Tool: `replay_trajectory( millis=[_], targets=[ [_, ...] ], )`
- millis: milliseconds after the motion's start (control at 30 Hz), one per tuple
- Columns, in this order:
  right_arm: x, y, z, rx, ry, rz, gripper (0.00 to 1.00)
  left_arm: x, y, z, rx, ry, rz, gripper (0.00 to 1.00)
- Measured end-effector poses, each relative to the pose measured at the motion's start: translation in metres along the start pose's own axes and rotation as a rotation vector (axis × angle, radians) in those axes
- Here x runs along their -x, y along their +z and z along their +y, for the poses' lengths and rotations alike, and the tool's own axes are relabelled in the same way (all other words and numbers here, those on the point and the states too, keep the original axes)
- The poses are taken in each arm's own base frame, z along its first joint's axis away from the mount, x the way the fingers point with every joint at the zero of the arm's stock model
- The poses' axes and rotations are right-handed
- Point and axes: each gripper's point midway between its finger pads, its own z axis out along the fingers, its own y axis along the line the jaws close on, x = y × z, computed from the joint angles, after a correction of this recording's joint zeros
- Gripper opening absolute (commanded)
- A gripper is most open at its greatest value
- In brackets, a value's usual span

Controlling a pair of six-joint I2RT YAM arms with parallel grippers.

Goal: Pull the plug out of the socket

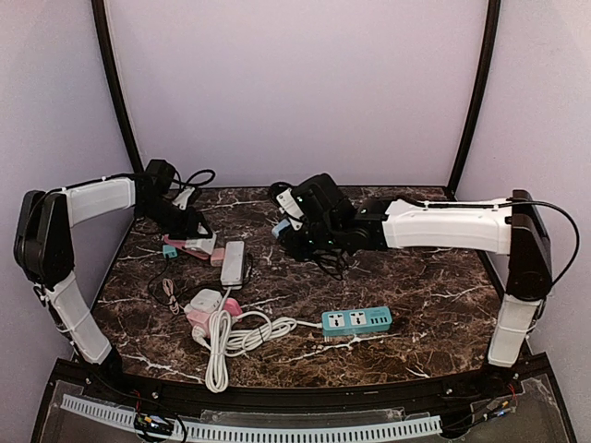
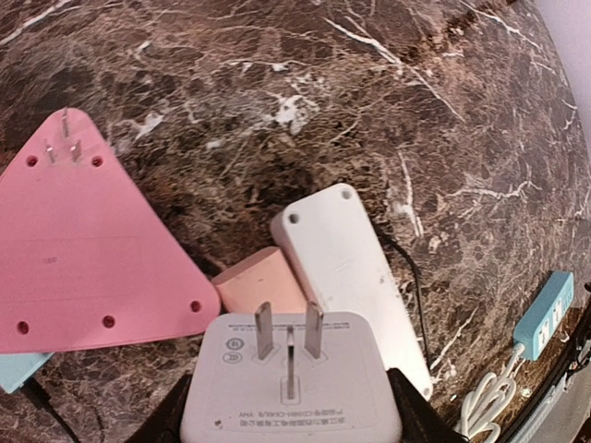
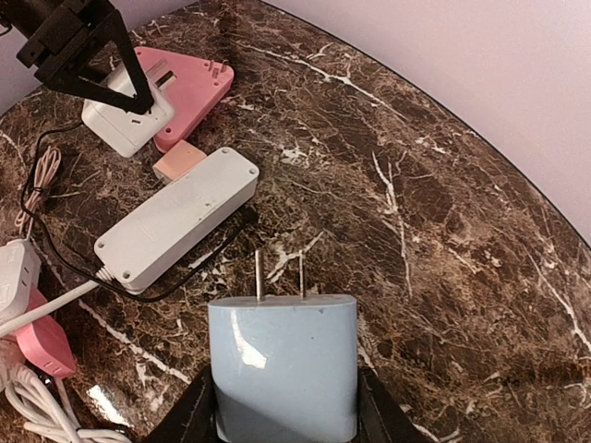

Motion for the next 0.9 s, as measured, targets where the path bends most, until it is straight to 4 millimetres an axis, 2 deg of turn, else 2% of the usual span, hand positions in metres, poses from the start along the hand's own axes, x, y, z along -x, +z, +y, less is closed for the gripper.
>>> replay_trajectory(
  millis=[200,433,767,900],
  targets=[
    [-0.013,0.036,0.015,0.041,0.039,0.036,0.00,0.000,0.002,0.016,0.051,-0.023,0.012,0.08],
    [-0.015,0.075,0.019,0.074,0.096,0.043,0.00,-0.010,0.018,0.031,0.094,-0.046,0.071,0.13],
    [-0.025,0.118,0.018,0.094,0.144,0.058,0.04,-0.012,0.019,0.037,0.124,-0.052,0.089,0.36],
    [-0.037,0.131,0.020,0.102,0.156,0.077,0.13,-0.011,0.020,0.038,0.131,-0.051,0.090,0.43]
  ],
)
